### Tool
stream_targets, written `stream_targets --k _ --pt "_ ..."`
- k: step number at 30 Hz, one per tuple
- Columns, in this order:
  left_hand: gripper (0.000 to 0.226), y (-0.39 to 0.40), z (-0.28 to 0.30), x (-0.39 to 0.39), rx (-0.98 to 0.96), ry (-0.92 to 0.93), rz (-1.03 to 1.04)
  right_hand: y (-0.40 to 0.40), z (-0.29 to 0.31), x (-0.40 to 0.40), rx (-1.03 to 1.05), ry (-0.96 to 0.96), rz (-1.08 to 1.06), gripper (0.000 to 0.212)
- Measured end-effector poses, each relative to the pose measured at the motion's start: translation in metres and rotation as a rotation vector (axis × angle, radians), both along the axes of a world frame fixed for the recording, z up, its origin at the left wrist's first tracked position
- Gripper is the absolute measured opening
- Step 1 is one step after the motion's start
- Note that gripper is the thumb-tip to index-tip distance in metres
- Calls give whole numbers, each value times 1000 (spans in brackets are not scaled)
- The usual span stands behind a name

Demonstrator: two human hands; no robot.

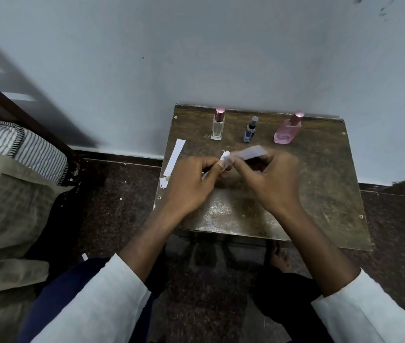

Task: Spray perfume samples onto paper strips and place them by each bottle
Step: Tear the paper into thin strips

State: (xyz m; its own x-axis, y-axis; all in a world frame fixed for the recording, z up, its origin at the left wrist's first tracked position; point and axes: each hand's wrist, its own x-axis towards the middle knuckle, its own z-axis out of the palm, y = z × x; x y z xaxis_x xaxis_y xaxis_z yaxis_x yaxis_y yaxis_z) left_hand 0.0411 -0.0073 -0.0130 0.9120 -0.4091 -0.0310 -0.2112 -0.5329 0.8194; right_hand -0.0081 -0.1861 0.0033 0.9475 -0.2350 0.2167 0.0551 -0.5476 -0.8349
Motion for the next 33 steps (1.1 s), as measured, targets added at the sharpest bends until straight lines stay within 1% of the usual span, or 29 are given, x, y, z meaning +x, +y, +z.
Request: stream_targets --k 2,3,5,6,9,10,11,13,14,15,16,18,20,21,23,25,27,28,30,33 --pt "27 1 -1 1 12 -36 -6 4 0 -2 -120 -53 45 10" --pt "26 1 -1 1 12 -37 -10 2 -1 -1 -141 -74 4 11" --pt "26 0 -1 2 4 -16 -13 -3 -1 2 -100 -81 -90 11" --pt "25 0 -1 1 1 -20 -15 -4 -1 2 -95 -82 -78 11" --pt "26 2 -1 1 30 -95 -29 5 0 -2 -193 -112 118 8" --pt "26 2 -2 2 36 -108 -33 5 -1 -2 -200 -125 116 7" --pt "27 3 -2 3 29 -99 -31 1 -1 -1 -166 -112 20 7" --pt "27 5 0 3 5 -47 -4 -19 1 4 -49 -37 -394 8" --pt "27 7 1 4 -2 -23 12 -33 2 5 -31 -10 -601 10" --pt "27 10 2 4 -8 1 27 -42 3 5 -48 -4 -716 17" --pt "27 13 2 4 -11 21 36 -47 3 3 -64 0 -728 21" --pt "26 15 2 5 11 43 25 -39 4 0 -88 52 -577 20" --pt "24 15 1 6 73 19 24 -28 -1 -1 -75 108 -425 20" --pt "24 16 1 6 97 -6 49 -24 -4 0 -39 129 -377 17" --pt "27 17 2 5 105 -81 138 -19 -6 3 128 159 -290 12" --pt "31 22 4 5 93 -103 214 -14 -9 5 320 216 -245 15" --pt "27 26 4 5 99 -64 281 -8 -13 6 489 262 -224 8" --pt "23 28 3 6 120 -53 307 -6 -16 8 550 270 -218 10" --pt "21 30 -1 7 162 -60 328 -4 -22 10 596 276 -206 15" --pt "22 32 -6 8 187 -76 321 1 -23 11 531 263 -186 15"
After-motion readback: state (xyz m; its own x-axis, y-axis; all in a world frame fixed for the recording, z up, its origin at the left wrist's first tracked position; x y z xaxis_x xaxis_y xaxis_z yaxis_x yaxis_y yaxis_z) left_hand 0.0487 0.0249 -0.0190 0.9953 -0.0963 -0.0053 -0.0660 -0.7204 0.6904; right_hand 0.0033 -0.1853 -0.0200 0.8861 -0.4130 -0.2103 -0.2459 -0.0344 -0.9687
